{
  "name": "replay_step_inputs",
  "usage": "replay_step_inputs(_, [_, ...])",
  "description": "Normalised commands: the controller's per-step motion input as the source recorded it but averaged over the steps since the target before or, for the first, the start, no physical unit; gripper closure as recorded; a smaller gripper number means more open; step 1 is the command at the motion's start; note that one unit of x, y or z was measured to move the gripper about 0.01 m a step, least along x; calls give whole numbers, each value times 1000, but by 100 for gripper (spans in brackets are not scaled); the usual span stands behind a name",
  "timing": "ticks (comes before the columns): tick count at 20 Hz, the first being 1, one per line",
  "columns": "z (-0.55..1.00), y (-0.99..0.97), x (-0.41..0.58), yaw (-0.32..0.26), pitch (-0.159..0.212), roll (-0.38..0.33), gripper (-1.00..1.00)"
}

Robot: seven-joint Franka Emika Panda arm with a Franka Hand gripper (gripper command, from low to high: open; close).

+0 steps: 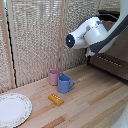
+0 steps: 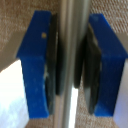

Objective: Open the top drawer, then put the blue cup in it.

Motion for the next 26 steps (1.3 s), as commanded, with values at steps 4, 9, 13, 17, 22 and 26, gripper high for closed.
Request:
replay_step_inputs(4, [0, 59, -12, -22, 10, -17, -100])
replay_step_inputs(9, [290, 121, -1, 70, 0, -15, -100])
replay_step_inputs(13, [494, 291, -13, 186, 74, 76, -100])
replay_step_inputs(17, [354, 524, 81, 80, 61, 250, -100])
replay_step_inputs(22, [69, 538, 146, 7, 49, 352, -100])
replay_step_inputs(26, [0, 414, 174, -110, 33, 374, -100])
